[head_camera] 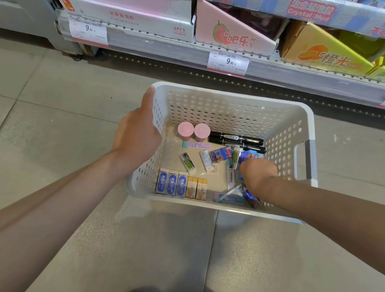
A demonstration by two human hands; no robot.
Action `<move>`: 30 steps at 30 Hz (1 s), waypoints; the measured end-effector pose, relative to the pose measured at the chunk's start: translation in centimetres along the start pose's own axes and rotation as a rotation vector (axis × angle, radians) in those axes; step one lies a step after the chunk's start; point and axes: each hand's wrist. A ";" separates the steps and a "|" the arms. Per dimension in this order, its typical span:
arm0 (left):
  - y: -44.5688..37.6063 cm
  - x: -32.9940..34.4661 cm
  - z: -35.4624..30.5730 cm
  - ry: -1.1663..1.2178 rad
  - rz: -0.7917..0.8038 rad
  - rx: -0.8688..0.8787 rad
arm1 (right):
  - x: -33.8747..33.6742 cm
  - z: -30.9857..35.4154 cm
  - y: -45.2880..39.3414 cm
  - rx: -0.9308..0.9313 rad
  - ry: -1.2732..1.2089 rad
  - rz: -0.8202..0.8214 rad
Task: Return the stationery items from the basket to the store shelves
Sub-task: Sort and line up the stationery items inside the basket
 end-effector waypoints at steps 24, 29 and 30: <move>0.1 -0.1 0.2 -0.032 -0.010 -0.006 | -0.5 -1.4 1.4 -0.014 -0.279 0.098; 0.2 -0.2 0.2 -0.030 -0.009 0.005 | -2.1 -2.6 2.0 -0.053 -0.869 0.101; 0.2 -0.1 0.2 -0.027 -0.010 0.009 | -2.4 -2.7 2.2 -0.041 -1.067 0.091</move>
Point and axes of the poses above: each hand's wrist, its own y-axis away from the middle knuckle, its own x-axis out of the palm, z = x × y, and after that the axes turned 11 degrees about -x, right-handed
